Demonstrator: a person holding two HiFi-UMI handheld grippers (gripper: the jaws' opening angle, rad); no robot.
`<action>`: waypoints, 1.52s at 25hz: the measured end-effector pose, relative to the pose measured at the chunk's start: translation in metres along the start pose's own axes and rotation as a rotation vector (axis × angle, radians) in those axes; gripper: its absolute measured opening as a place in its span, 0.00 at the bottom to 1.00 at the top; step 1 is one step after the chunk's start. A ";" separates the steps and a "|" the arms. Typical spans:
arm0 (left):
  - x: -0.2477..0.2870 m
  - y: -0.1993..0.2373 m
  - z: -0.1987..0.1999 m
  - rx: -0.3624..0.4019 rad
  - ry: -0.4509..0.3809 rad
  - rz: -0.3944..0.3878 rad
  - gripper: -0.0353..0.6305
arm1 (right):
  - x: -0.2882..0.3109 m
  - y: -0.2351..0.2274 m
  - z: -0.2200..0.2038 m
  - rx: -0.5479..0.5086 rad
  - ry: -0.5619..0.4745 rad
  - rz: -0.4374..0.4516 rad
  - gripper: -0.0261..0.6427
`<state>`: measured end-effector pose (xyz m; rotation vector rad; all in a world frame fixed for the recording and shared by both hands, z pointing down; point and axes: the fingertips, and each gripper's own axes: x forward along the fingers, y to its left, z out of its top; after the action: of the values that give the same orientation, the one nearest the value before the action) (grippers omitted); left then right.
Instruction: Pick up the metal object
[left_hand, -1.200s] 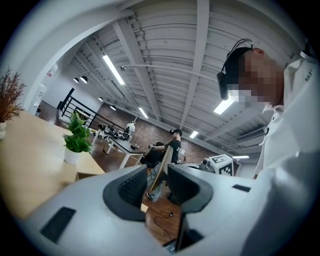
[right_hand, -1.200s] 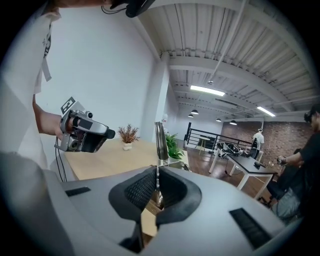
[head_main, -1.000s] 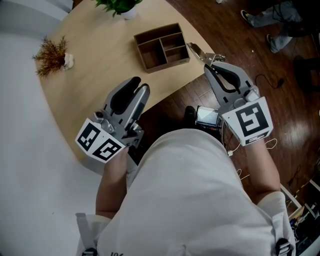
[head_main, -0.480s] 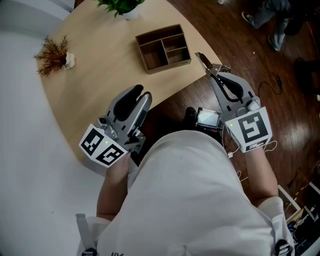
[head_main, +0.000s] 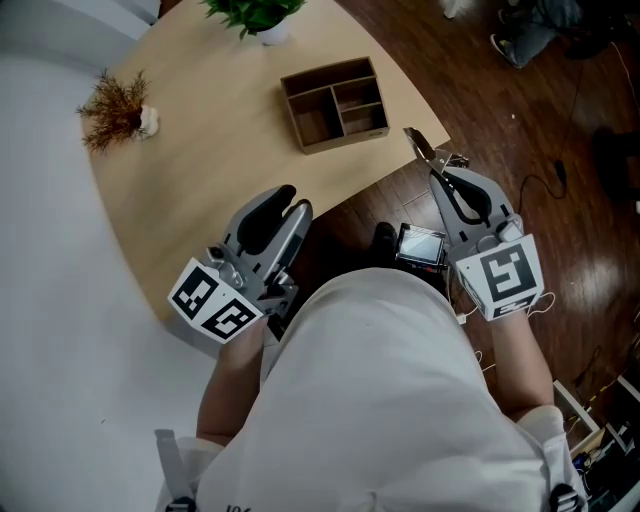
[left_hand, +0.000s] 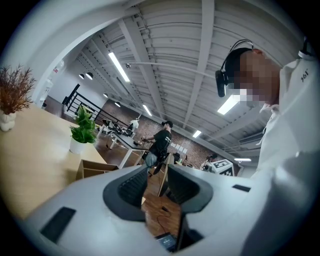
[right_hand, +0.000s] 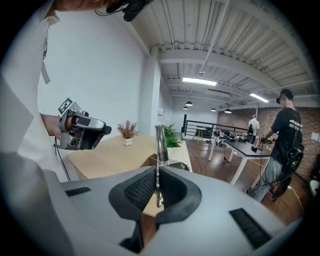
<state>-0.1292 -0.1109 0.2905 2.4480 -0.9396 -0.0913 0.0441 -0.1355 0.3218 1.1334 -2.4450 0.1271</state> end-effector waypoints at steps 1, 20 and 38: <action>-0.001 -0.001 -0.001 -0.003 0.001 0.001 0.21 | -0.001 0.002 -0.002 0.004 0.003 0.003 0.06; 0.000 -0.016 -0.018 -0.027 0.021 -0.021 0.21 | -0.013 0.010 -0.007 0.048 0.001 0.023 0.05; 0.003 -0.015 -0.018 -0.035 0.016 -0.014 0.21 | -0.007 0.004 -0.004 0.041 0.000 0.024 0.05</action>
<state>-0.1136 -0.0950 0.2993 2.4197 -0.9068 -0.0919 0.0463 -0.1264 0.3226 1.1214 -2.4671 0.1861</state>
